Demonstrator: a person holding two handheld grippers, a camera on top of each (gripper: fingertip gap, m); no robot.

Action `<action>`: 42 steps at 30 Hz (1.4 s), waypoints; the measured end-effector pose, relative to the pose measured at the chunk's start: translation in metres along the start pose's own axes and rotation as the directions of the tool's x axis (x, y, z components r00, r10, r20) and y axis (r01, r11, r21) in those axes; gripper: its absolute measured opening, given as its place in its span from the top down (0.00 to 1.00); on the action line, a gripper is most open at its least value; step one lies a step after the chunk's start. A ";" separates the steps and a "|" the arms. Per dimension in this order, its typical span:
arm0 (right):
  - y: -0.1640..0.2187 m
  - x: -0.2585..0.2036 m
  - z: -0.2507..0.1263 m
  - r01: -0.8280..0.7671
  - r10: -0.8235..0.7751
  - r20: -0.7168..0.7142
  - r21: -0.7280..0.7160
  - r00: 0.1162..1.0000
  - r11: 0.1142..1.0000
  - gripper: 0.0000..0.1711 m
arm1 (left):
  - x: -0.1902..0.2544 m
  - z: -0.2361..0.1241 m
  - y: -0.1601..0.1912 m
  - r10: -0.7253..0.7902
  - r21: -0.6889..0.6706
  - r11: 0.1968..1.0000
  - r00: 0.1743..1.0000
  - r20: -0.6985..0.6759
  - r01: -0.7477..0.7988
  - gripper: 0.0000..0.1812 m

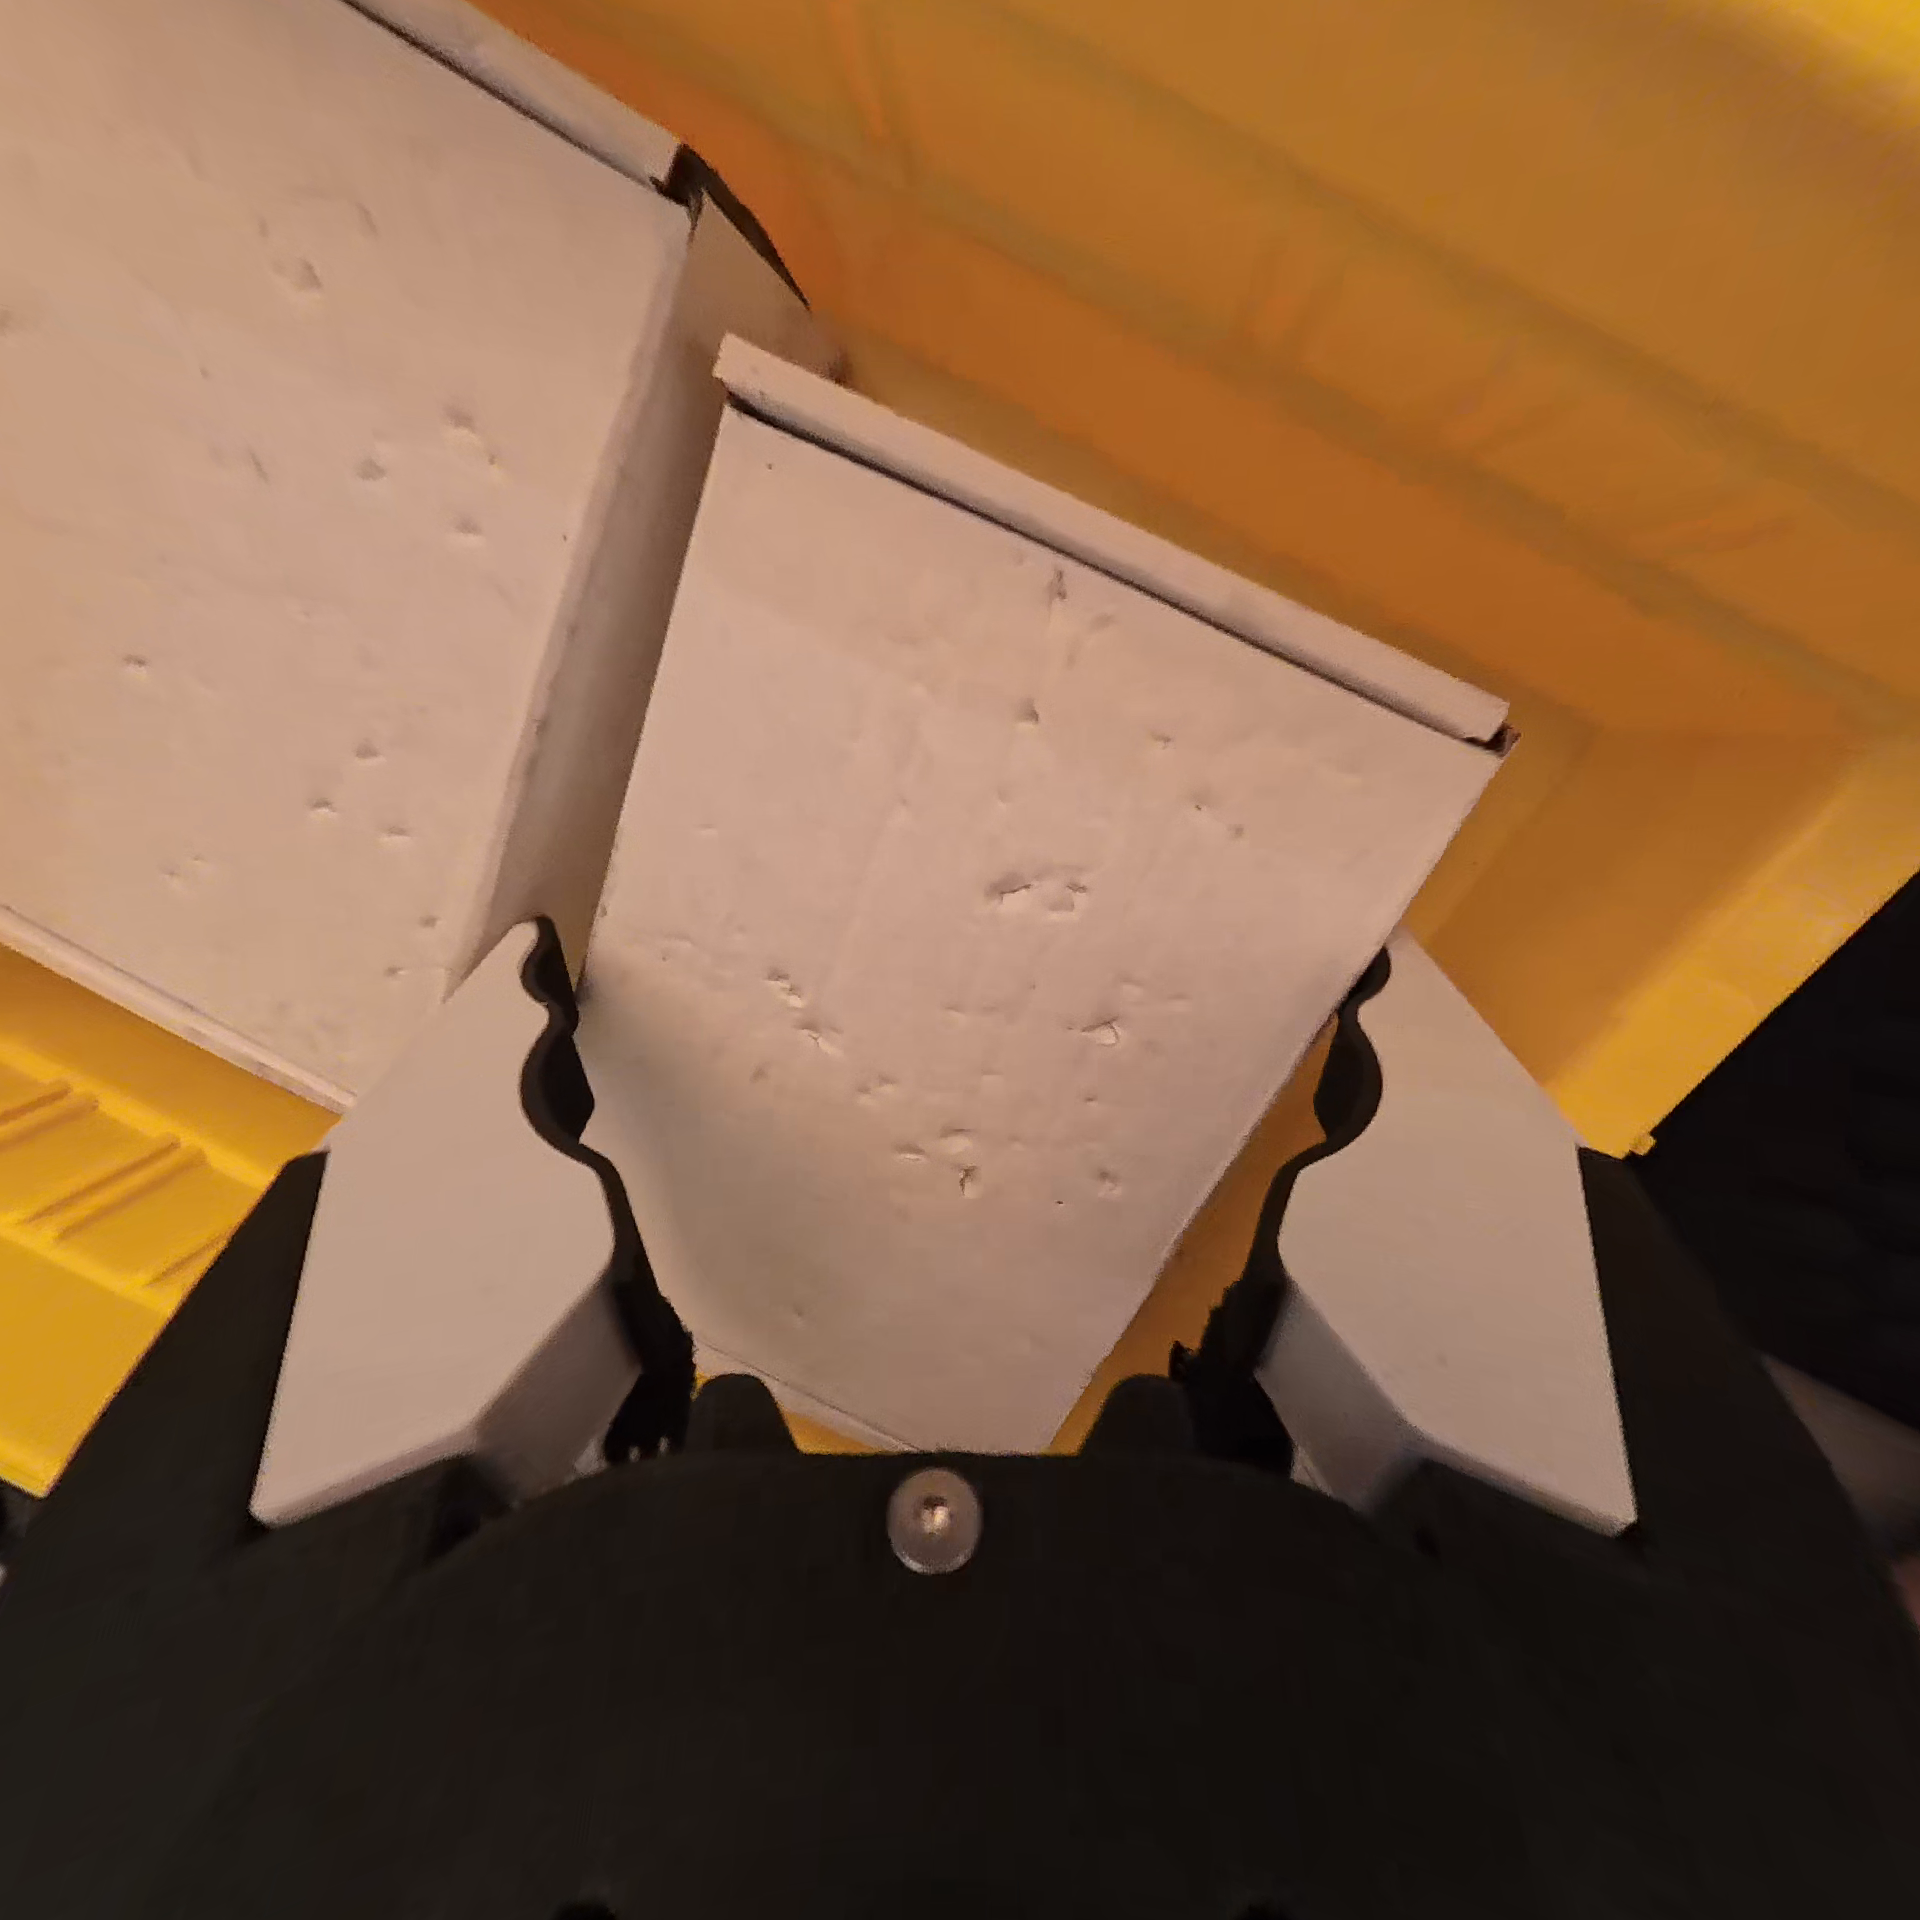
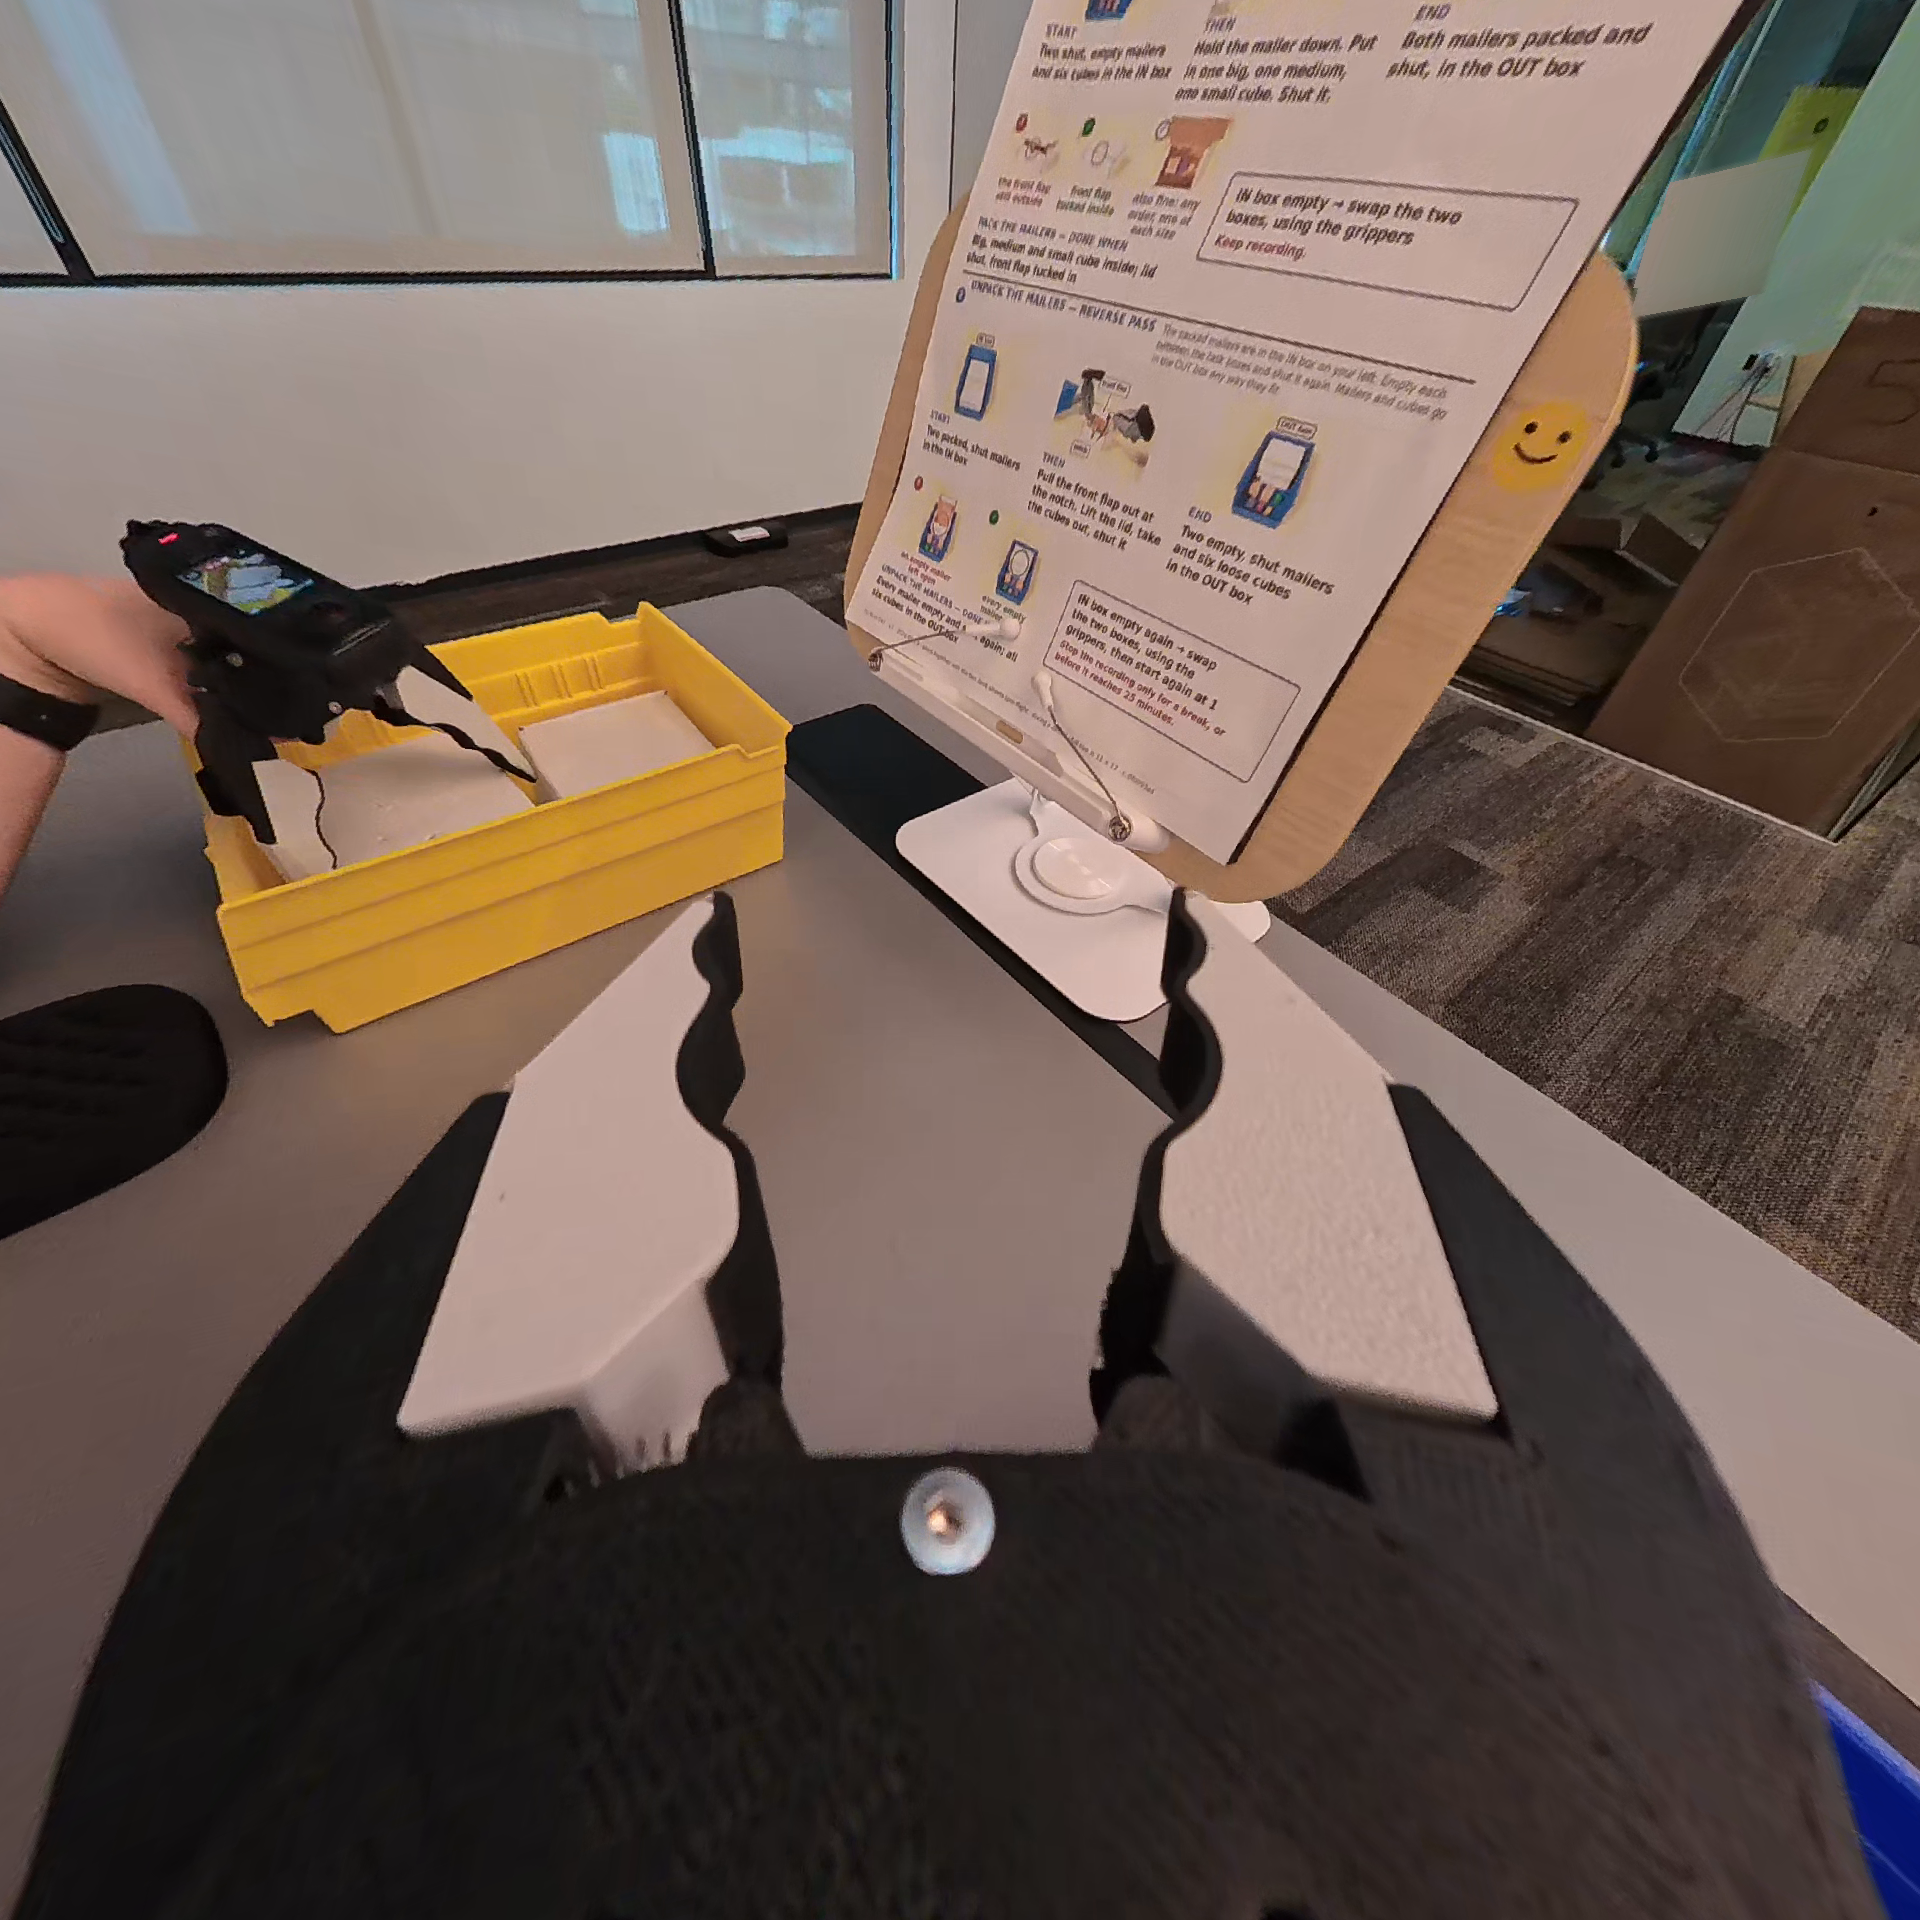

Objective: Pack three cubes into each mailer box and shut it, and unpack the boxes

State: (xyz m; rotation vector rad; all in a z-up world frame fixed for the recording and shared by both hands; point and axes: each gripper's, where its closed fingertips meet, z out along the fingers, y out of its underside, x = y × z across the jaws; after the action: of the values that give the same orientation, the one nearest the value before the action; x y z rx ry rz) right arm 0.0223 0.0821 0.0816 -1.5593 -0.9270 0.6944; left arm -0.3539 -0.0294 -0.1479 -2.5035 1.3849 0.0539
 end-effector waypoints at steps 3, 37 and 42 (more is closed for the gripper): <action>0.003 -0.001 0.003 0.003 -0.003 0.002 -0.011 1.000 1.000 0.53 | 0.000 -0.001 0.000 0.006 0.004 1.000 1.000 -0.001 -0.006 0.22; 0.021 -0.018 0.023 0.107 -0.106 0.023 -0.109 0.994 0.988 0.53 | 0.008 0.002 0.003 0.004 -0.151 0.989 1.000 -0.008 -0.005 0.22; 0.021 -0.020 0.024 0.109 -0.107 0.027 -0.108 0.994 0.988 0.53 | 0.006 0.006 -0.001 -0.060 -0.127 0.990 0.998 -0.024 0.056 0.21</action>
State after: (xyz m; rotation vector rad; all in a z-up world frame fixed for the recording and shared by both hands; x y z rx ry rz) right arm -0.0043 0.0762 0.0548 -1.5871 -1.0730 0.5927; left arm -0.3494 -0.0320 -0.1541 -2.6566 1.3585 0.0984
